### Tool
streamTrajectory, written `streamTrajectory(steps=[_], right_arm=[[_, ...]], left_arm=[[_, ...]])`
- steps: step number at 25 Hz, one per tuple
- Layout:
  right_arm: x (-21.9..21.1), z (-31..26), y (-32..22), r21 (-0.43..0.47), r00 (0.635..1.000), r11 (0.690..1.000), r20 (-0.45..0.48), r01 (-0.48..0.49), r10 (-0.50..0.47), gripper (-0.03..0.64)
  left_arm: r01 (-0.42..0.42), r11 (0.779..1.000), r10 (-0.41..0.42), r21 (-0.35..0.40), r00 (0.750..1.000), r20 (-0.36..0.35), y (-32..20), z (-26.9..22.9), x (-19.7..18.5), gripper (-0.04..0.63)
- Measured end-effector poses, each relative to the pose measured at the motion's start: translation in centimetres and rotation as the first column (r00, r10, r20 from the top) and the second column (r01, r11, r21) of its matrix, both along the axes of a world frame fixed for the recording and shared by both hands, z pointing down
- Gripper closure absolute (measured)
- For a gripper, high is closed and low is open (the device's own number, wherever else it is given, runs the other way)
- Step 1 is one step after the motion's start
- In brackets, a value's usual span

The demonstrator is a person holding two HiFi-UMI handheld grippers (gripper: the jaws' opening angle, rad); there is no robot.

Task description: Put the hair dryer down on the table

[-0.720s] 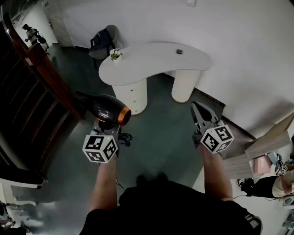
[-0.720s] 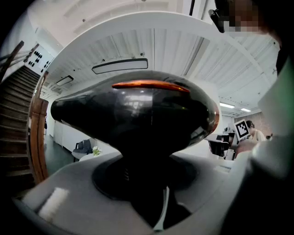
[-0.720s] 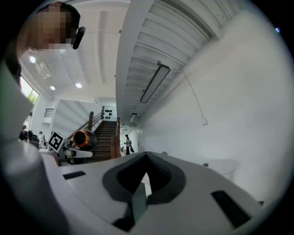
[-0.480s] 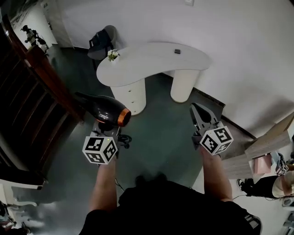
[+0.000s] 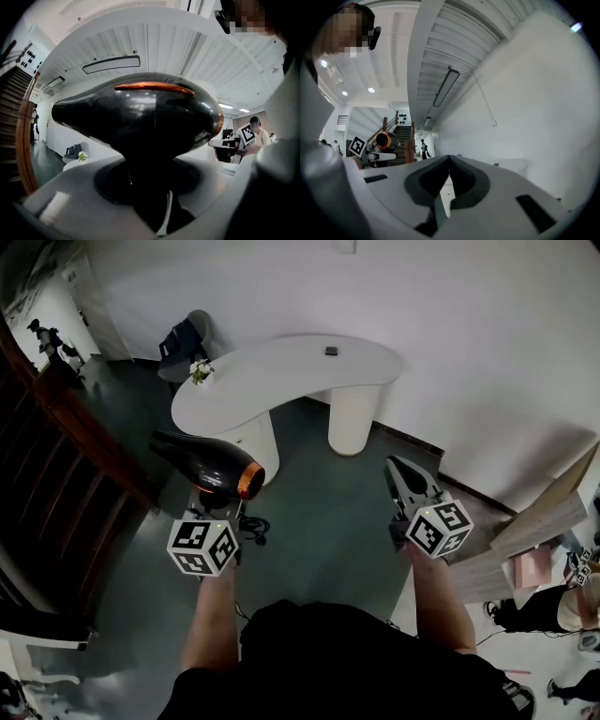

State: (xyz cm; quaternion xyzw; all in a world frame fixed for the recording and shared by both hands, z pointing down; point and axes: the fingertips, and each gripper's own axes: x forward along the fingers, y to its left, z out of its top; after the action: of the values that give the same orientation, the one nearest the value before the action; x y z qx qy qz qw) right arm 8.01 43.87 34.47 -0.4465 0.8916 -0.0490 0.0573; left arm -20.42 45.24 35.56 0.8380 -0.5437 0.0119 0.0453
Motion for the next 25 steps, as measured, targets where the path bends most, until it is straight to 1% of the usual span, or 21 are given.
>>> streamTrajectory(steps=[4, 9, 14, 20, 25], right_arm=[[2.3, 0.6, -0.2, -0.014, 1.0, 1.0, -0.001, -0.022, 0.022, 0.611], [4.5, 1.2, -1.5, -0.033, 0.998, 0.998, -0.003, -0.057, 0.057, 0.611], [5.1, 2.4, -4.7, -0.062, 0.997, 0.995, -0.002, -0.076, 0.076, 0.611], [5.4, 3.7, -12.0, -0.101, 0.995, 0.989, -0.01, -0.104, 0.104, 0.611], [3.7, 4.0, -20.1, -0.128, 0.997, 0.989, -0.027, -0.08, 0.077, 0.611]], left_arm=[[-0.042, 0.999, 0.042, -0.001, 0.999, -0.007, -1.7, 0.0, 2.8, 0.417], [-0.106, 0.994, 0.106, 0.009, 0.994, 0.008, -4.9, -0.4, 5.9, 0.417], [-0.145, 0.989, 0.145, 0.021, 0.989, 0.009, -9.2, -0.4, 7.3, 0.418], [-0.194, 0.981, 0.194, 0.001, 0.981, -0.002, -17.6, 0.7, 8.4, 0.417], [-0.217, 0.976, 0.218, -0.017, 0.976, 0.007, -26.8, 0.8, 8.3, 0.419]])
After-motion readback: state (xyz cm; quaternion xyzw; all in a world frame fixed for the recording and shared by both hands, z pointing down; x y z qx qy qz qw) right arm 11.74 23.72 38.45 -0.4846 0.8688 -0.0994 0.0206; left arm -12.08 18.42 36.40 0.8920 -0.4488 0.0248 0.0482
